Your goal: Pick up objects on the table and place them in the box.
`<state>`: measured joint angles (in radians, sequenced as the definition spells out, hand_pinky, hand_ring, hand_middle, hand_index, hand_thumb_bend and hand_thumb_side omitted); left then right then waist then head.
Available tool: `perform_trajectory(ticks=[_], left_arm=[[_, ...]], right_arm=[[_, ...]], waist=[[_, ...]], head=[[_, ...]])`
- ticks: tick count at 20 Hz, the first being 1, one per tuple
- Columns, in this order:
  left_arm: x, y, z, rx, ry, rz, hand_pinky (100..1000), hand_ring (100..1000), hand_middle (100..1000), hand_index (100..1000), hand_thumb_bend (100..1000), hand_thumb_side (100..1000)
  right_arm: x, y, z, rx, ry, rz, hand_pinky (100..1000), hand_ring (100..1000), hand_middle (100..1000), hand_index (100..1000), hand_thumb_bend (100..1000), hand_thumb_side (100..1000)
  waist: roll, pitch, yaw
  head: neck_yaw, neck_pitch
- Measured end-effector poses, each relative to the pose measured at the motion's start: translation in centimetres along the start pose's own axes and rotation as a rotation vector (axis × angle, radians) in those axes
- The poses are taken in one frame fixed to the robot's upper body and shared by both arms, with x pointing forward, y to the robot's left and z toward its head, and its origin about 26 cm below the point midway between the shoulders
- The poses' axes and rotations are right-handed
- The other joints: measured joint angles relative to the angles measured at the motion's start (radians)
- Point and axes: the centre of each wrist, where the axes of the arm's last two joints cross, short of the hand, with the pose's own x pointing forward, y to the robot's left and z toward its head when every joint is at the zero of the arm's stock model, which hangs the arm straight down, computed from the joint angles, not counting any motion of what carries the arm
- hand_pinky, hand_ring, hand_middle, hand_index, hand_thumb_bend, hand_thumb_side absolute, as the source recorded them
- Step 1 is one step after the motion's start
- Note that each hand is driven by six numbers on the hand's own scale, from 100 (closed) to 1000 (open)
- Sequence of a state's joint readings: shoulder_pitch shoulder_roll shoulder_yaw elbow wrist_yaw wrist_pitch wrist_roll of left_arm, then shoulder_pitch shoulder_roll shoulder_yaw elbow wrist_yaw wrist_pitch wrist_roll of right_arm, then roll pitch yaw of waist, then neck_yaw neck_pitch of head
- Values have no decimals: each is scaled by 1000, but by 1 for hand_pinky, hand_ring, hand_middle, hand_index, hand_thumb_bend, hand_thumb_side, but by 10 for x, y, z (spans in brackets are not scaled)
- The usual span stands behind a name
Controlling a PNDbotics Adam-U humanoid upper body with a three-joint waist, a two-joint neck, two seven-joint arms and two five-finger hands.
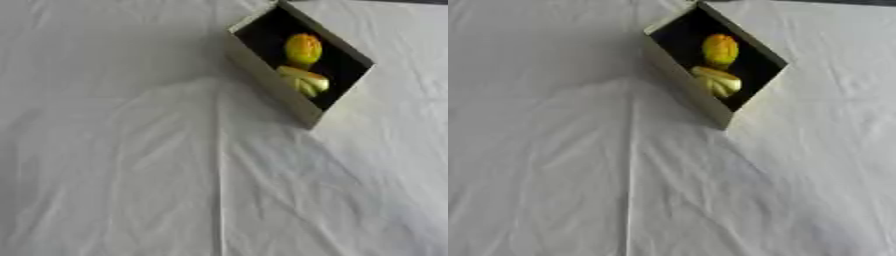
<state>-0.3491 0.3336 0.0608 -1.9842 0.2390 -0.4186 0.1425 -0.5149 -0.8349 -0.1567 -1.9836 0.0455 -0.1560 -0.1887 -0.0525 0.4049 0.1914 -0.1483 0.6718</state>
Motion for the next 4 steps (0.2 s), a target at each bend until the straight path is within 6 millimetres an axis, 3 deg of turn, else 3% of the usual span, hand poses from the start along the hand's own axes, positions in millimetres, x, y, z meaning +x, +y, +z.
perform_trajectory(ticks=[4], left_arm=[[0, 1, -1, 12, -10, -4, 898, 827, 821, 894, 100, 648]], right_arm=[[-12, 0, 27, -125, -34, -47, 868, 797, 663, 765, 100, 273]], waist=[[7, 1, -2]], head=[[7, -1]])
